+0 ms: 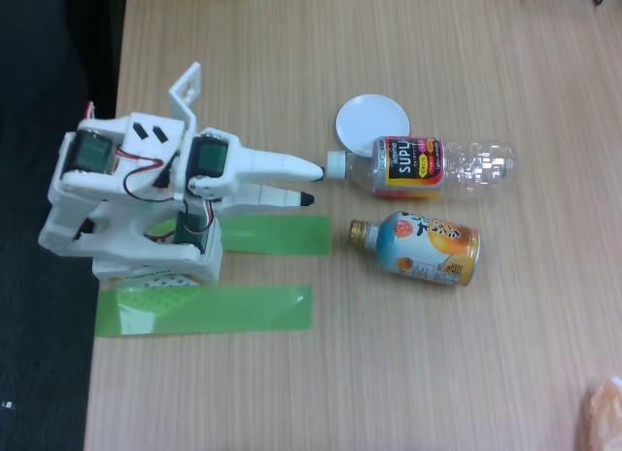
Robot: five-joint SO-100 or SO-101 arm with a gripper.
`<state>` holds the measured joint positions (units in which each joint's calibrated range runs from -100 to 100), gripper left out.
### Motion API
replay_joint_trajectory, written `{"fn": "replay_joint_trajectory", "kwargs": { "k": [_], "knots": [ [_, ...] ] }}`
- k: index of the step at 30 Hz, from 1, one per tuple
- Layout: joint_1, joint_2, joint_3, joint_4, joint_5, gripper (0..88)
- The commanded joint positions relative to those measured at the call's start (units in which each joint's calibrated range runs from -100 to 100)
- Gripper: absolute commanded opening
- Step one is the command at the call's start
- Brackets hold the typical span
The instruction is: Pick up the plastic bottle and stand it up on the white place
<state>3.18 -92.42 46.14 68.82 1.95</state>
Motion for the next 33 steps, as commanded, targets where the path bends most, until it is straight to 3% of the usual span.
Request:
{"fn": "replay_joint_trajectory", "kwargs": {
  "k": [1, 5, 15, 24, 33],
  "knots": [
    [-0.21, 7.04, -7.79, 3.54, 0.23, 22.1],
    [-0.21, 16.2, -16.49, 4.66, 1.75, 22.1],
    [-1.62, 35.77, -25.09, 3.88, 17.29, 22.2],
    [-13.03, 37.95, -22.28, -0.41, 25.53, 21.7],
    [-12.88, 37.2, -12.14, -0.41, 30.83, 21.6]
  ]
}}
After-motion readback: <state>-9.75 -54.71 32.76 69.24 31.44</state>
